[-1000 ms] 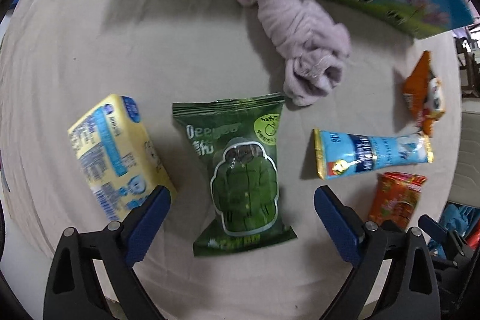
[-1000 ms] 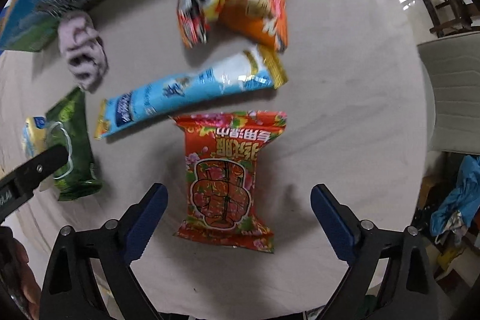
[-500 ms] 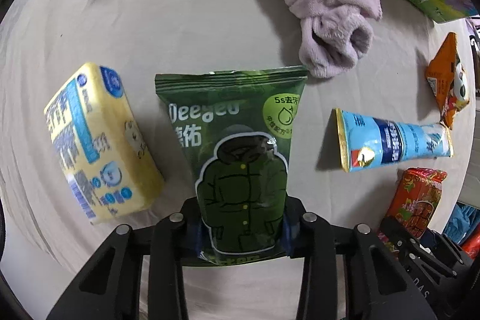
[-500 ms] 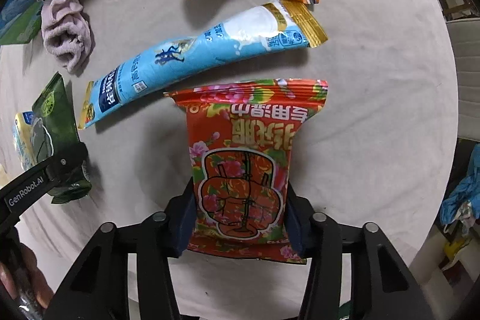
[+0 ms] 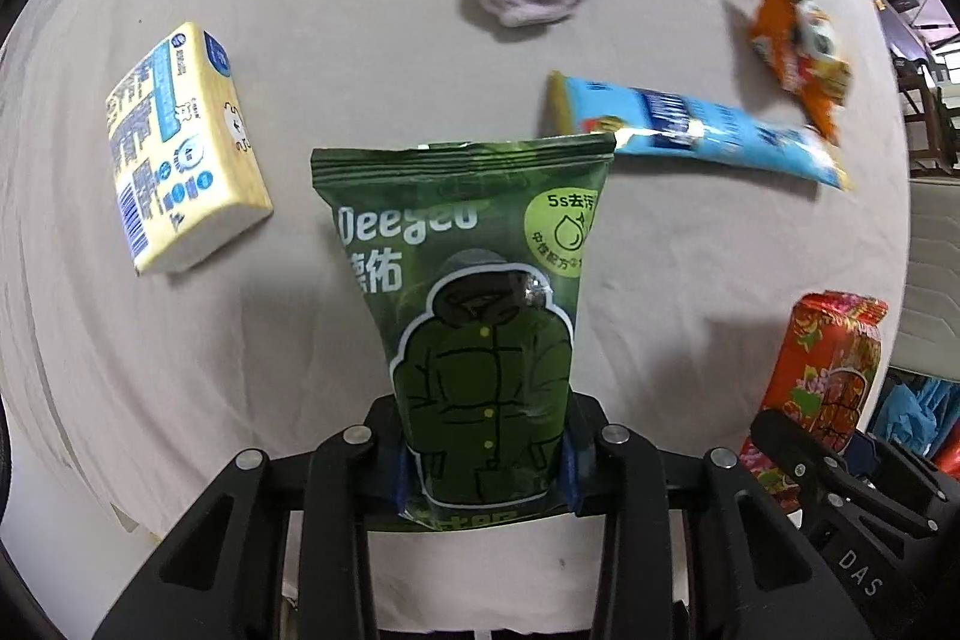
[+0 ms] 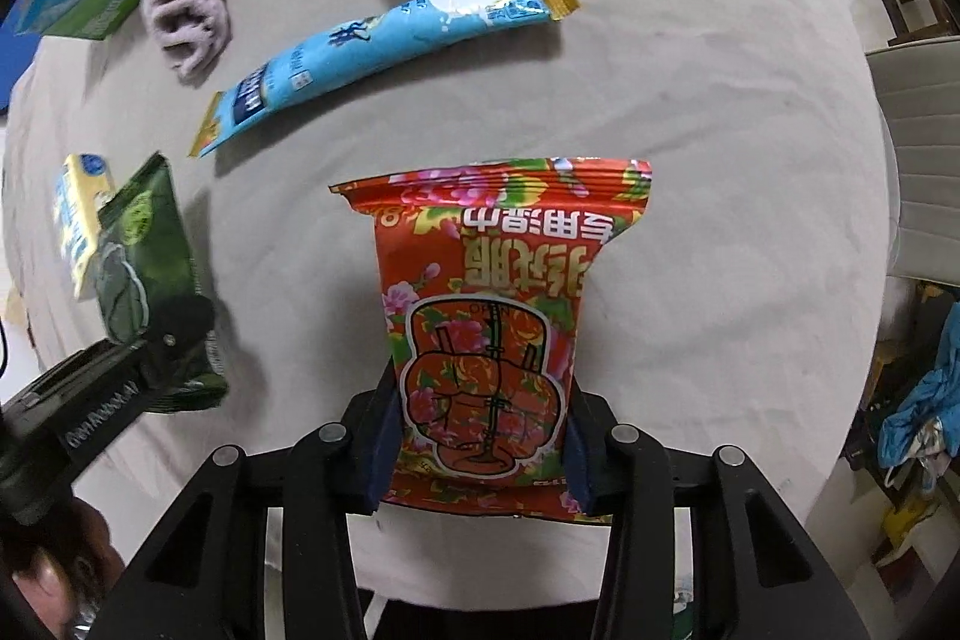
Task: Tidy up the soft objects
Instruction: 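Carry both bags into the cardboard box and open both tools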
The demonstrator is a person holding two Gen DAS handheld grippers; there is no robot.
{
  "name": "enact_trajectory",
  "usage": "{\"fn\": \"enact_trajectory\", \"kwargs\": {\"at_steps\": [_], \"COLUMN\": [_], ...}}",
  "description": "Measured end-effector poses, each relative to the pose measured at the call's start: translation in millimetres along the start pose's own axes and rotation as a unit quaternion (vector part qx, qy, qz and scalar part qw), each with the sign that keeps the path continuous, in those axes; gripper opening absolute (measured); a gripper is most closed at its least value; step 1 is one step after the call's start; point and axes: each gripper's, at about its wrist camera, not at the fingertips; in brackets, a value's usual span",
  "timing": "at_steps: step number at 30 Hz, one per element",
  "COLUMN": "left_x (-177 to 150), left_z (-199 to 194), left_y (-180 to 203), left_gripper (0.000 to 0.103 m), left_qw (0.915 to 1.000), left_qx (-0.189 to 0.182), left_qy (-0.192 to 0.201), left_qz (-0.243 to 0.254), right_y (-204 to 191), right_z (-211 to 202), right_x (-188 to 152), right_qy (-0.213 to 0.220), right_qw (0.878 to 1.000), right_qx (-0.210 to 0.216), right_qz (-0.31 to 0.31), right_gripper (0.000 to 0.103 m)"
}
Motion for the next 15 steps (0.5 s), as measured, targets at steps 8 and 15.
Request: {"fn": "enact_trajectory", "kwargs": {"at_steps": [8, 15], "left_x": [-38, -12], "left_z": [-66, -172], "left_y": [18, -10], "left_gripper": [0.032, 0.032], "left_qw": [0.9985, 0.9914], "left_qx": [-0.019, -0.047], "left_qy": [0.052, 0.121], "left_qz": [0.007, 0.017], "right_y": [6, 7], "right_z": [-14, -78], "right_x": [-8, -9], "right_qy": [0.039, 0.081], "right_qw": [0.999, 0.993], "right_qx": [0.020, 0.053], "right_qz": [-0.033, -0.066], "right_gripper": [0.046, 0.046]}}
Point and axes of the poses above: each gripper's, at about its wrist camera, not at the fingertips, and z roughly the way its jaws point, y to its right, x to its top, and after that the axes turned 2 degrees about -y, right-handed
